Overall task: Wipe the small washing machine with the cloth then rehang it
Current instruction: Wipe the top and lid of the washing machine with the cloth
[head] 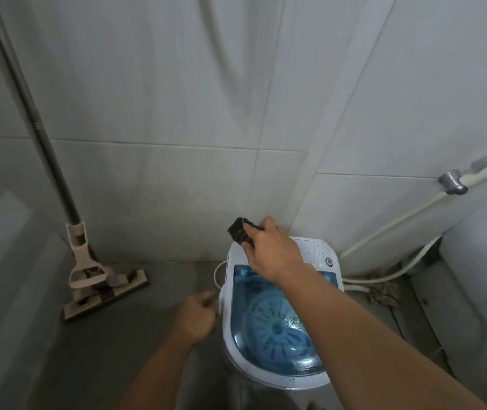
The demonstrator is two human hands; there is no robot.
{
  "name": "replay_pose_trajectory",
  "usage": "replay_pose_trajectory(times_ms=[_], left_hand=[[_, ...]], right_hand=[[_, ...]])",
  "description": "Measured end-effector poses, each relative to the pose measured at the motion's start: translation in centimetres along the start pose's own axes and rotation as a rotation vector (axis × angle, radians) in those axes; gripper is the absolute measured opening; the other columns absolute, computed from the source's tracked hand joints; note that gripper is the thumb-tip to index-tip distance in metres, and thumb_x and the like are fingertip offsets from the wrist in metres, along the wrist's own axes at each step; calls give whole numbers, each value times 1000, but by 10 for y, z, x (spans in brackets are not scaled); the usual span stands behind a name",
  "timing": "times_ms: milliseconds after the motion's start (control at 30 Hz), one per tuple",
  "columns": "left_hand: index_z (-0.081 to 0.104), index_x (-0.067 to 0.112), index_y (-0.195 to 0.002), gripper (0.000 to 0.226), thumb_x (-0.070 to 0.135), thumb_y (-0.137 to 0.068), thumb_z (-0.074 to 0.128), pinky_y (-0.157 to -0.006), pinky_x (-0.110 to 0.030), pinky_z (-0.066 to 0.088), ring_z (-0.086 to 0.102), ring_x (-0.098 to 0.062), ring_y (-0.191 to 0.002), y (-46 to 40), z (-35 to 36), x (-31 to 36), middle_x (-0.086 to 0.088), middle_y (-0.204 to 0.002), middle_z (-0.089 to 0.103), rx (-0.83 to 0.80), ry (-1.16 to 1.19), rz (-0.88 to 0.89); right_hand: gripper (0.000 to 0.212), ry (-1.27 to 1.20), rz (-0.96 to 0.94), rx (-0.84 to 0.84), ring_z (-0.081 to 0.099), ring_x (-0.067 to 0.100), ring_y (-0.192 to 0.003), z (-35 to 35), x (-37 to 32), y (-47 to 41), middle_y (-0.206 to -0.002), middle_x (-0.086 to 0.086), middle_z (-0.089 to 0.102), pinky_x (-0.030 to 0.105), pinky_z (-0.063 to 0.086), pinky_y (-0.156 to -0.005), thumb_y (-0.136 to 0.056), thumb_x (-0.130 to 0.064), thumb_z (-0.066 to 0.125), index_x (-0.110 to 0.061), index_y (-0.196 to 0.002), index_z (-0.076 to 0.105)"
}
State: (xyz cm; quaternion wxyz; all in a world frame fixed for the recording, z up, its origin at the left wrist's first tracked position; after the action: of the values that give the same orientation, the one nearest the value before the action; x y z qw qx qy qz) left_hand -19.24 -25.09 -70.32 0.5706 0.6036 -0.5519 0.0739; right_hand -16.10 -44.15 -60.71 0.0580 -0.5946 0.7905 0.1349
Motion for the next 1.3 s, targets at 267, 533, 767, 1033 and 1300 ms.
replay_pose_trajectory(times_ms=[267,533,767,1033,1300], left_hand=[[70,30,-98,39,0,-96,46,-76,-43,58,66,-26,-79,-12,19,-16,-6,-81,74,-72,255,-57],[71,28,-94,43,-9,-93,48,-73,-45,59,69,-30,-77,-21,23,-21,-4,-75,78,-58,336,-44],[69,28,-96,43,-9,-93,47,-61,-29,58,70,-17,-66,-22,24,-17,5,-67,75,-55,328,-17],[69,17,-119,39,-5,-93,51,-78,-55,58,71,-40,-87,-21,19,-15,-17,-92,75,-10,262,29],[62,14,-128,39,-3,-96,48,-61,-27,60,69,-32,-91,-25,25,-22,-21,-110,71,-95,335,-43]], right_hand=[[51,49,-30,-18,48,32,-117,20,-2,5,-132,10,41,46,54,-90,-103,-39,47,-26,-151,40],[51,222,-65,-11,46,33,-111,45,-15,13,-132,13,38,44,53,-76,-96,-21,58,-18,-146,44],[58,279,-127,-52,44,35,-116,39,-8,9,-136,14,37,47,53,-80,-97,-17,56,-20,-152,38],[49,122,13,34,47,32,-117,28,11,2,-136,11,40,44,51,-89,-107,-41,38,-21,-152,40],[56,164,8,86,48,31,-113,39,23,23,-135,12,40,47,56,-75,-106,-35,41,-16,-157,27]])
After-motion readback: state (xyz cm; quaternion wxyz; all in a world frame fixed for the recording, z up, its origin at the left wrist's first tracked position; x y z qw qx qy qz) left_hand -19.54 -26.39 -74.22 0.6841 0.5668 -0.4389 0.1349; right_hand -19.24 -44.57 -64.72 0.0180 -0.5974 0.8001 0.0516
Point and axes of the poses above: each hand's wrist, its own y-axis away from the middle knuckle, its own z-axis out of the palm, x = y × z, the point moved 10 cm from there along -y, towards the middle knuckle
